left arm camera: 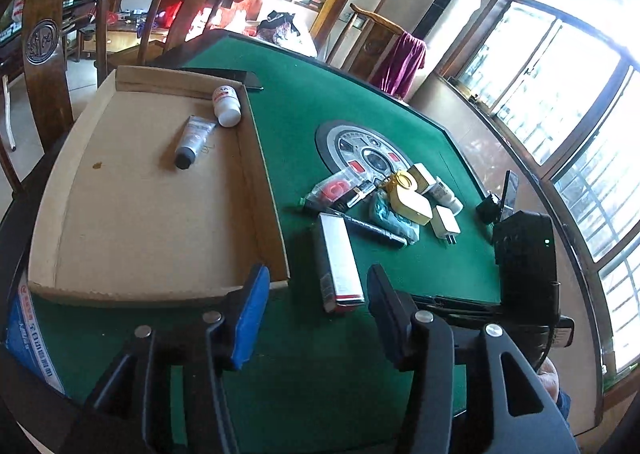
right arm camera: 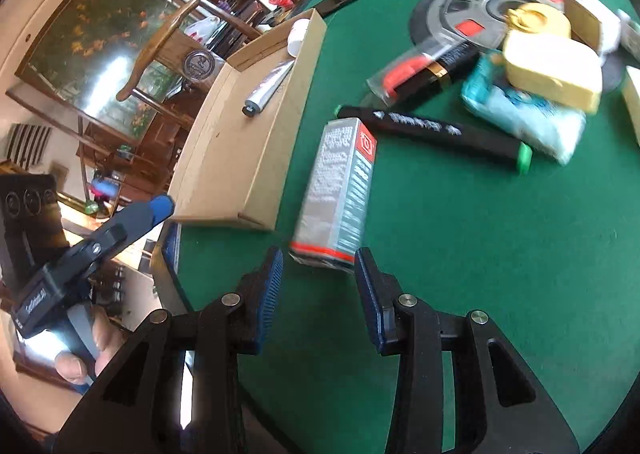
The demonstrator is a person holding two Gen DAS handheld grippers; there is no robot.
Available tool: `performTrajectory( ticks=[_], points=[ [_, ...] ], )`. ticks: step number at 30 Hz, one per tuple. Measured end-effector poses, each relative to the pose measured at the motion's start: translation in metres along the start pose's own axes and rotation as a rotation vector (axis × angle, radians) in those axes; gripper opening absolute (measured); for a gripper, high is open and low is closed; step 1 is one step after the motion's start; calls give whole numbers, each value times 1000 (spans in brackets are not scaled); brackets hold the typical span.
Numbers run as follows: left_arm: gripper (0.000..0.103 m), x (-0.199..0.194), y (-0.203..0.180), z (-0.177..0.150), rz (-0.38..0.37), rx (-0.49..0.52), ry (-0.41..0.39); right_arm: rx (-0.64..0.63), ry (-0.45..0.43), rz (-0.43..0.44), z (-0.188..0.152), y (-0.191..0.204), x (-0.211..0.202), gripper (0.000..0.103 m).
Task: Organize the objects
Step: 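Carry the tube and pill bottle into the cardboard tray and open both tools, then grasp the white-red box with the left tool while the right tool grasps the black marker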
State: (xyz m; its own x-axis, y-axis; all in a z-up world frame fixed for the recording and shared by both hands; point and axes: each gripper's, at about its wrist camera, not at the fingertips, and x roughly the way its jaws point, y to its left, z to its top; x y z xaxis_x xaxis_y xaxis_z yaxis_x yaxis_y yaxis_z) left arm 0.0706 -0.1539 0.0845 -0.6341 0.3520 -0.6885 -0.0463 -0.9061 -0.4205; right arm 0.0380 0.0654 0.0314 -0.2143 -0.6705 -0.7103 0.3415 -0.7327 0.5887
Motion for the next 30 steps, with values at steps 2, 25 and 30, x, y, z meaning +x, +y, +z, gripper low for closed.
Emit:
performTrajectory(
  ticks=[2,25,30],
  points=[
    [51,10,-9,0,20,23,15,-14,-44,-48,-5,-2,-14,38],
    [26,102,-38,-24,183,225,143,-242,-89,-145,48,-14,-34,38],
    [26,102,-36,-22,189,221,151,-334,-38,-229,64,-15,1,38]
  ],
)
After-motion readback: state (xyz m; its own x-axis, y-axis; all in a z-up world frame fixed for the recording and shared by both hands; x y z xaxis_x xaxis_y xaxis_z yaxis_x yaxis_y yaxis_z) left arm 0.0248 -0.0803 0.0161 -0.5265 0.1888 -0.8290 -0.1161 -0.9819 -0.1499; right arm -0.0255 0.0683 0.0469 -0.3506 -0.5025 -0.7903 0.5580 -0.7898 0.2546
